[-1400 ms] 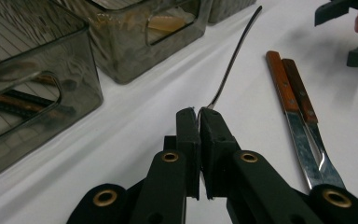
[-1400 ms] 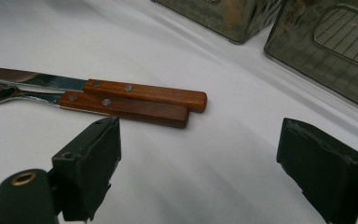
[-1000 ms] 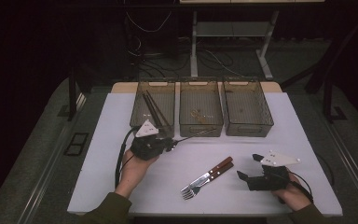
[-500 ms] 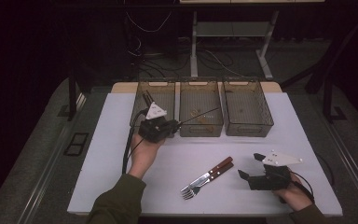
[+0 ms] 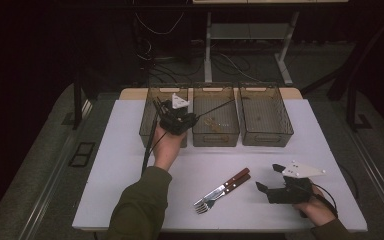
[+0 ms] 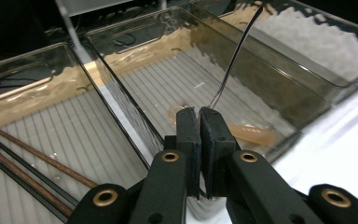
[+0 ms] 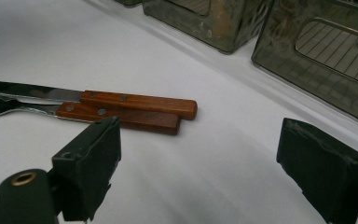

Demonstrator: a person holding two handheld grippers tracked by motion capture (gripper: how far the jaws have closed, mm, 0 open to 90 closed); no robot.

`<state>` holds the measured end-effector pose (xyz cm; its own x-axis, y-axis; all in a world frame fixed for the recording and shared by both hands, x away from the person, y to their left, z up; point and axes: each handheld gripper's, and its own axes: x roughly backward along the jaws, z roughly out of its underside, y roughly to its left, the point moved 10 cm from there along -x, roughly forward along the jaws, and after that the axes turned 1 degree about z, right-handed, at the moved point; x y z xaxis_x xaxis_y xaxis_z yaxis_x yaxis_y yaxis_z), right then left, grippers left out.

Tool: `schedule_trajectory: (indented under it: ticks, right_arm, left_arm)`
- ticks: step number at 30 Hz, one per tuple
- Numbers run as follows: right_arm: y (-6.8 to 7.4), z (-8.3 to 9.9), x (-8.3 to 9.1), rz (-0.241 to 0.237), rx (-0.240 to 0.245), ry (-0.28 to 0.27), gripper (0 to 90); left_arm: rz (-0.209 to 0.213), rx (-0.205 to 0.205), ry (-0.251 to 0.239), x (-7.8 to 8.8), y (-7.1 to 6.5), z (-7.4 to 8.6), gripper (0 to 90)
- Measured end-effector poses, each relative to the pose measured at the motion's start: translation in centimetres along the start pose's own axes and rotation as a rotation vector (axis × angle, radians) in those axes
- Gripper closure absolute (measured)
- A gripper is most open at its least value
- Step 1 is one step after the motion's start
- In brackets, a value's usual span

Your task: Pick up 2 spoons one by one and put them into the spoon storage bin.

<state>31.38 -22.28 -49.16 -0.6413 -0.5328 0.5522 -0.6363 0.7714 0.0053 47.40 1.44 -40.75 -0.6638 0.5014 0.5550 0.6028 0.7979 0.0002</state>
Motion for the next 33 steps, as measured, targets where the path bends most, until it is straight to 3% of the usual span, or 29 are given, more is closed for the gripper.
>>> schedule_trajectory:
  ticks: [4, 7, 16, 21, 25, 33]
  right_arm:
    - [0.0, 0.0, 0.0, -0.001, 0.000, -0.001, 14.0]
    - [-0.1, -0.1, 0.0, -0.002, 0.004, -0.007, 13.9]
    - [-0.1, -0.2, 0.2, -0.006, -0.001, -0.013, 14.0]
    - [-0.1, -0.2, 0.3, -0.007, -0.007, -0.013, 14.0]
    - [-0.2, -0.2, 0.3, -0.004, -0.003, -0.013, 14.0]
    - [-0.3, -0.2, 0.3, -0.002, 0.000, -0.019, 13.9]
  left_arm:
    - [-0.036, -0.004, 0.032, -1.2, 0.4, -0.4, 86.2]
    - [-0.054, 0.024, 0.042, -2.1, 0.7, -0.5, 86.2]
    - [-0.080, 0.043, 0.098, -4.1, 0.7, 0.1, 86.2]
    - [-0.084, 0.021, 0.137, -4.6, 0.7, 0.8, 86.1]
    - [-0.072, 0.027, 0.132, -4.9, 0.3, 0.8, 85.2]
    - [-0.037, 0.030, 0.094, -4.8, -0.4, 0.2, 71.9]
